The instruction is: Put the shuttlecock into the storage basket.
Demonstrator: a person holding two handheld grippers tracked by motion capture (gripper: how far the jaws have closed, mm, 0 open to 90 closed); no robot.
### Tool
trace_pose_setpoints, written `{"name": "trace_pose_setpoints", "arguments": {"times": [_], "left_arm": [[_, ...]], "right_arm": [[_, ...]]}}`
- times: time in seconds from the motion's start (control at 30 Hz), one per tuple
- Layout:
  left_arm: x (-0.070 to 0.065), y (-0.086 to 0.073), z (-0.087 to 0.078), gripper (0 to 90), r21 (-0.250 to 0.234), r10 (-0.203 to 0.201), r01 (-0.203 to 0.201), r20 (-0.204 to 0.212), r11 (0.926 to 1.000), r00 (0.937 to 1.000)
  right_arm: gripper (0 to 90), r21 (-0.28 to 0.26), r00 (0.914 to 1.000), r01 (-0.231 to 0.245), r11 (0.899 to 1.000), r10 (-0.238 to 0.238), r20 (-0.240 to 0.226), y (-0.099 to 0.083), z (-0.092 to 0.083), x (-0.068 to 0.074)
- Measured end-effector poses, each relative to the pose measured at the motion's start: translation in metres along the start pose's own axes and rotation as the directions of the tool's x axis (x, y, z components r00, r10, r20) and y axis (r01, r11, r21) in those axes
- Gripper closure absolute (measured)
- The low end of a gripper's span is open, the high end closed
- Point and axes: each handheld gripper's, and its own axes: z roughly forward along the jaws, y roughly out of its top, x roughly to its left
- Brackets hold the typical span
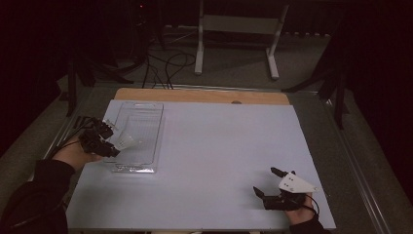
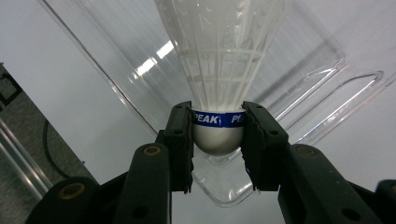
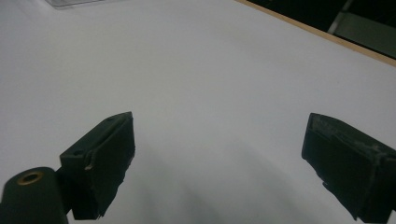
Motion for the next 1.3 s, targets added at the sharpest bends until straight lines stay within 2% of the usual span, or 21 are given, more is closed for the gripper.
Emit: {"name": "trace_pose_setpoints", "arguments": {"times": [0.2, 0.37, 0.47, 0.63, 0.73, 0.77, 0.83, 1.0, 1.13, 1.3], "left_arm": [[0.000, 0.005, 0.006, 66.5, 0.044, 0.003, -0.003, -0.007, 0.9990, 1.0000], [0.000, 0.008, 0.009, 66.4, 0.055, 0.005, -0.005, 0.002, 0.9985, 1.0000], [-0.001, 0.009, 0.011, 66.4, 0.073, 0.020, -0.020, 0.003, 0.9972, 0.9998], [0.000, 0.010, 0.010, 66.4, 0.072, 0.009, -0.009, 0.005, 0.9974, 1.0000], [0.003, 0.012, 0.008, 65.4, 0.067, -0.026, 0.027, -0.010, 0.9974, 0.9996], [0.003, 0.012, 0.007, 64.5, 0.063, -0.041, 0.042, -0.010, 0.9971, 0.9991], [0.002, 0.011, 0.005, 55.7, 0.058, -0.045, 0.045, -0.005, 0.9973, 0.9990], [-0.001, 0.012, -0.002, 42.5, 0.049, -0.047, 0.048, -0.008, 0.9977, 0.9989], [-0.005, 0.012, -0.007, 38.7, 0.027, -0.035, 0.035, -0.003, 0.9990, 0.9994], [-0.010, 0.013, -0.010, 32.9, 0.028, -0.012, 0.012, 0.008, 0.9995, 0.9999]], "right_arm": [[9.4, -0.002, 1.0000, -0.004, 1.000, 0.004, 0.004, 0.000, -0.001, 0.000], [9.3, -0.005, 1.0000, -0.007, 1.000, 0.007, 0.006, 0.000, -0.002, 0.000], [9.4, -0.008, 1.0000, -0.005, 1.000, 0.005, 0.007, 0.001, -0.002, 0.000], [9.4, -0.007, 0.9999, -0.006, 1.000, 0.006, 0.010, 0.000, -0.002, -0.001], [9.4, -0.010, 0.9999, -0.004, 1.000, 0.004, 0.010, 0.001, -0.002, -0.001], [9.3, -0.009, 0.9999, -0.004, 1.000, 0.004, 0.011, 0.001, -0.002, -0.001], [9.3, -0.010, 0.9999, -0.004, 1.000, 0.004, 0.012, 0.001, -0.003, -0.001], [9.3, -0.007, 0.9999, -0.005, 1.000, 0.005, 0.012, 0.000, -0.002, -0.001], [9.3, -0.008, 0.9999, -0.005, 1.000, 0.005, 0.010, 0.001, -0.002, 0.000], [9.3, -0.006, 0.9999, -0.006, 1.000, 0.006, 0.011, 0.000, -0.002, 0.000]]}}
